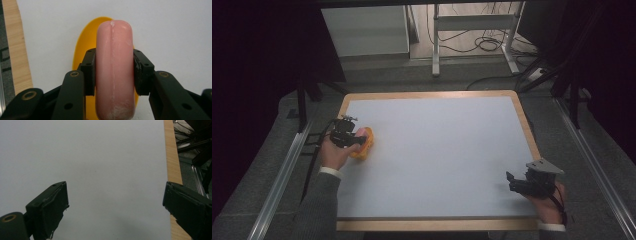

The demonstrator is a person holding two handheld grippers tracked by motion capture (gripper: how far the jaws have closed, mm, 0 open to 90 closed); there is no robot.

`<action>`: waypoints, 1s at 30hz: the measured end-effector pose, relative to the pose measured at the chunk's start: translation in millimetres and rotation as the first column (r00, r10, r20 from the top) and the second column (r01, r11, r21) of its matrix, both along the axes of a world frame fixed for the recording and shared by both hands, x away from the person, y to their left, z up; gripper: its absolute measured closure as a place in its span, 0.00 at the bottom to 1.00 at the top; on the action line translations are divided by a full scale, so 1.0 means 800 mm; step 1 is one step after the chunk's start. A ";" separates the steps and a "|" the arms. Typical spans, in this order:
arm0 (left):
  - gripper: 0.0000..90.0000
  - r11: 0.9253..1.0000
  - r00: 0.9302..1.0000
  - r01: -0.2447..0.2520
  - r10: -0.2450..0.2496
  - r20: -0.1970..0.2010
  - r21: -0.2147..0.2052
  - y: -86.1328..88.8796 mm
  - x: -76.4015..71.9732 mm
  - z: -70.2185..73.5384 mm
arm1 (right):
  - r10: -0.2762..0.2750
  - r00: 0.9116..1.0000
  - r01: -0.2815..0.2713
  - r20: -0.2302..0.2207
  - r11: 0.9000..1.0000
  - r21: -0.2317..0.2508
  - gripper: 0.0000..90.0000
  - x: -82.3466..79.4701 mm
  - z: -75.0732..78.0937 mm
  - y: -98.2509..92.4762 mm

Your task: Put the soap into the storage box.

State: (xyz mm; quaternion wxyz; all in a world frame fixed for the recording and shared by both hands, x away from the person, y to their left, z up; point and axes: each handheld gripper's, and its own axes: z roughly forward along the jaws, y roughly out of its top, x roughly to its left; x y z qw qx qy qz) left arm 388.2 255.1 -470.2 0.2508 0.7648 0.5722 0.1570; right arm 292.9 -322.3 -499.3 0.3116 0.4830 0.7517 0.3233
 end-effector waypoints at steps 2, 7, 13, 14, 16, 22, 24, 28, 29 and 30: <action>0.67 1.000 1.000 -0.001 0.001 0.000 0.001 0.000 0.000 -0.002 | 0.000 1.000 0.000 0.000 1.000 0.000 0.07 0.000 0.000 0.000; 0.67 1.000 1.000 -0.001 0.001 -0.005 -0.005 -0.001 0.000 -0.010 | -0.005 1.000 0.005 0.005 1.000 -0.003 0.07 0.000 0.001 0.000; 0.43 1.000 0.999 0.004 -0.003 0.042 -0.016 0.006 -0.005 0.003 | -0.002 1.000 0.002 0.004 1.000 -0.005 0.07 0.000 0.001 0.000; 0.38 1.000 0.999 -0.002 0.003 0.052 -0.023 0.008 -0.007 0.006 | -0.001 1.000 0.001 0.005 1.000 -0.006 0.07 0.000 0.001 0.001; 0.33 1.000 0.997 -0.007 0.009 0.078 -0.029 0.010 -0.011 0.011 | -0.002 1.000 0.002 0.004 1.000 -0.005 0.07 0.000 0.001 0.000; 0.28 0.998 0.990 0.033 -0.025 0.141 -0.052 0.008 -0.035 0.021 | 0.000 1.000 0.000 0.004 1.000 -0.007 0.07 0.000 0.000 0.001; 0.28 0.996 0.986 0.061 -0.050 0.161 -0.063 0.004 -0.047 0.023 | 0.001 1.000 -0.001 0.004 1.000 -0.006 0.07 0.000 0.000 0.002; 0.28 0.992 0.976 0.108 -0.092 0.197 -0.070 -0.003 -0.074 0.021 | 0.012 1.000 -0.012 0.005 1.000 -0.009 0.07 -0.001 0.001 0.005; 0.28 0.991 0.976 0.114 -0.099 0.194 -0.068 -0.004 -0.079 0.019 | 0.013 1.000 -0.013 0.006 1.000 -0.010 0.07 -0.001 0.001 0.006; 0.28 0.990 0.976 0.118 -0.103 0.190 -0.073 -0.005 -0.085 0.017 | 0.012 1.000 -0.012 0.004 1.000 -0.012 0.07 -0.001 0.000 0.007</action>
